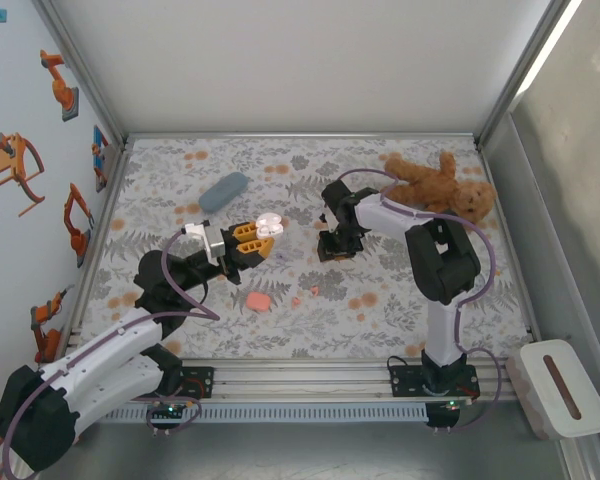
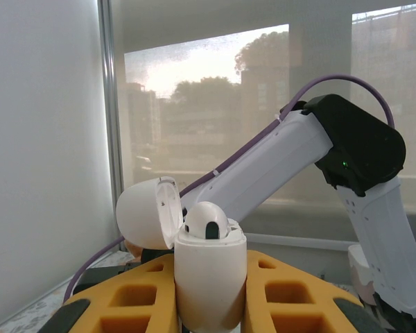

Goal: Insert wireless bluetooth earbuds into charging case

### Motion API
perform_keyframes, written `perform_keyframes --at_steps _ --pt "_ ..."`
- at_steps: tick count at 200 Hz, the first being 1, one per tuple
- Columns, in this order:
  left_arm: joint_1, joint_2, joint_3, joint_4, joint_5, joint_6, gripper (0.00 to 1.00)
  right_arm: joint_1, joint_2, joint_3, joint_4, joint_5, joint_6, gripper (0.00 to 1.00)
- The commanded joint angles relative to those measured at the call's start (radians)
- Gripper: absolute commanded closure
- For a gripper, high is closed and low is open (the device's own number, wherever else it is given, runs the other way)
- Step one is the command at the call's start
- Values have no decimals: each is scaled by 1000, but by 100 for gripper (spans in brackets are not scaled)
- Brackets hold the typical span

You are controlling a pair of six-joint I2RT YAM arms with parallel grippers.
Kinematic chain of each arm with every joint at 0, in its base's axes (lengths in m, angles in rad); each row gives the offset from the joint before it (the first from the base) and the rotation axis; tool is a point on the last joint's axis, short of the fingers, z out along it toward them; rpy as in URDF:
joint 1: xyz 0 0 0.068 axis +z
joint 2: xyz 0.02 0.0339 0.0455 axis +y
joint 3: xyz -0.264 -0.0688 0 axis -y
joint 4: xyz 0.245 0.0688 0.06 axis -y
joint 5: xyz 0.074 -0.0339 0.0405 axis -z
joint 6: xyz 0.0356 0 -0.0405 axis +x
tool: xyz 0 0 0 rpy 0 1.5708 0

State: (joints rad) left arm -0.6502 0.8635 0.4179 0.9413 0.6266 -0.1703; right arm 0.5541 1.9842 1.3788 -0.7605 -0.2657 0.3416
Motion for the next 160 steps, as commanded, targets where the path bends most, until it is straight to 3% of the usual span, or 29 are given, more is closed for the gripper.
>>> perform_keyframes --at_steps 1,160 --pt "-3 -19 -3 1 -3 17 100 9 23 23 -3 10 5 67" --pt "-3 -29 -1 -19 -3 25 100 10 59 30 14 32 5 75"
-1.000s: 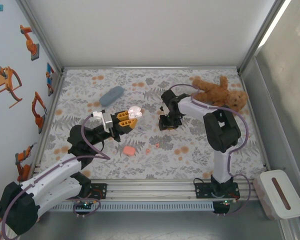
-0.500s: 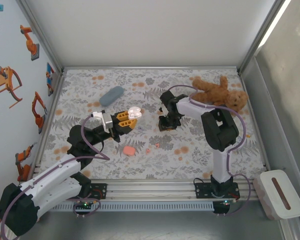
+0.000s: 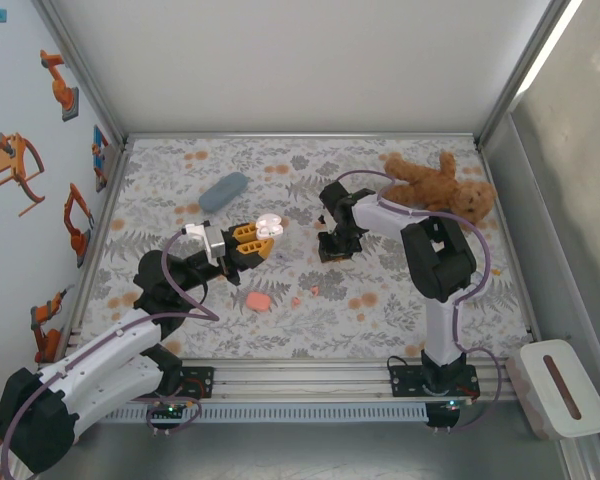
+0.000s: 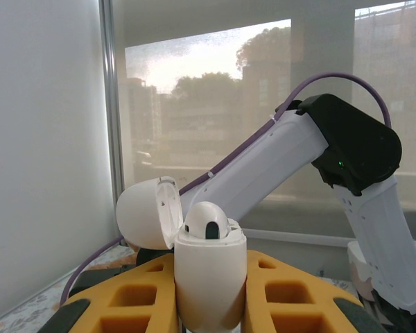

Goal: Insert wireless bluetooth earbuds into charging case

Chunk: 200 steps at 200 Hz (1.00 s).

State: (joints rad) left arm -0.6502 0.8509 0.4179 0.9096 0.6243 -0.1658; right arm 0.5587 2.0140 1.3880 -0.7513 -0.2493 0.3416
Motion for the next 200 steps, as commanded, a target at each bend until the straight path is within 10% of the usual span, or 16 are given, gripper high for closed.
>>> perform_keyframes --at_steps 1,200 --pt "-3 -15 -1 12 0 20 100 6 29 21 4 16 4 75" --pt "-4 -62 -22 -30 -29 21 100 4 -223 -101 203 -6 -46 80"
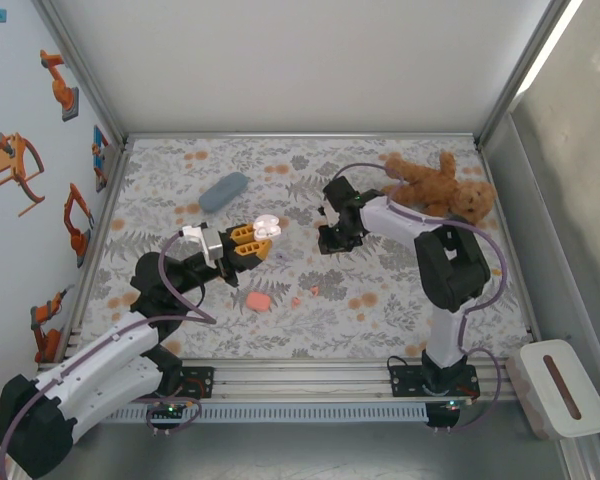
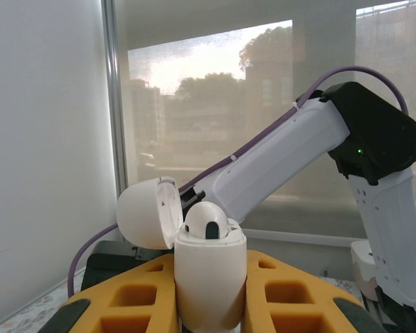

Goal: Insert wireless bluetooth earbuds into charging case

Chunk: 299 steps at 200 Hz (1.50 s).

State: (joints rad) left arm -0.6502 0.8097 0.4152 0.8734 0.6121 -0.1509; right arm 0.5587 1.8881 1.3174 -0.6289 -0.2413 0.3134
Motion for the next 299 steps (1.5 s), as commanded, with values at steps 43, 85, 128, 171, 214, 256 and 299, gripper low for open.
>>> perform_keyframes --at_steps 43,85,128,171,214,256,299 --pt "-5 -14 -35 31 -32 -9 100 1 -276 -86 196 -44 -22 80" --pt "-10 23 -35 71 -41 -21 100 1 -462 -132 339 -126 -1 80" --pt "-15 102 -26 162 -52 -47 100 1 -599 -160 496 -239 51 80" --pt "-17 191 1 239 -57 -67 100 3 -676 -167 608 -336 85 80" --pt "-22 252 32 287 -52 -80 100 16 -717 -184 704 -399 107 80" --pt "-26 296 48 332 -49 -100 100 60 -740 -235 806 -411 115 79" --pt "-27 320 74 326 -25 -105 100 102 -741 -252 837 -423 81 79"
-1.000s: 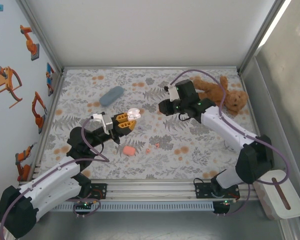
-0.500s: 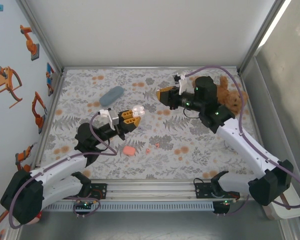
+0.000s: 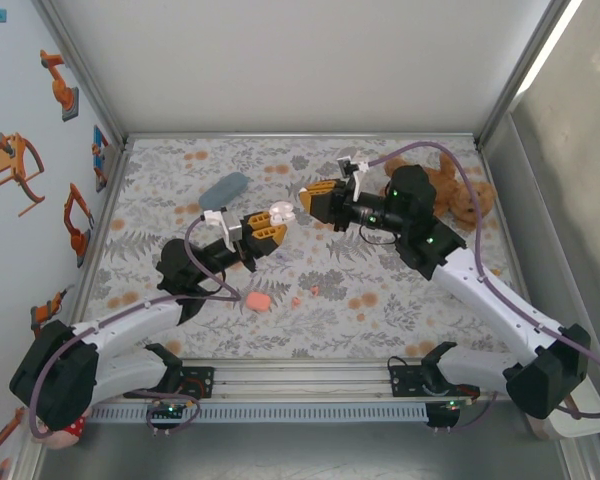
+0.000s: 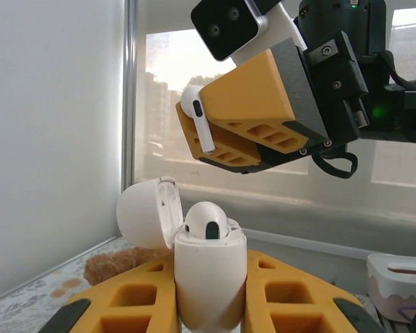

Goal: Insert wireless bluetooth earbuds into charging case

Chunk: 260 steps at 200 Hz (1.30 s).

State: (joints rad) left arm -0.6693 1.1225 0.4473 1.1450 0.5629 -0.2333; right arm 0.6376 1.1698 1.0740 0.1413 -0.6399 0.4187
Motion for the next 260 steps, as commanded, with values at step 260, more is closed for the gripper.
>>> perform_keyframes --at_steps 260 --pt "-20 -24 48 47 29 -26 100 83 41 21 -29 -49 -117 79"
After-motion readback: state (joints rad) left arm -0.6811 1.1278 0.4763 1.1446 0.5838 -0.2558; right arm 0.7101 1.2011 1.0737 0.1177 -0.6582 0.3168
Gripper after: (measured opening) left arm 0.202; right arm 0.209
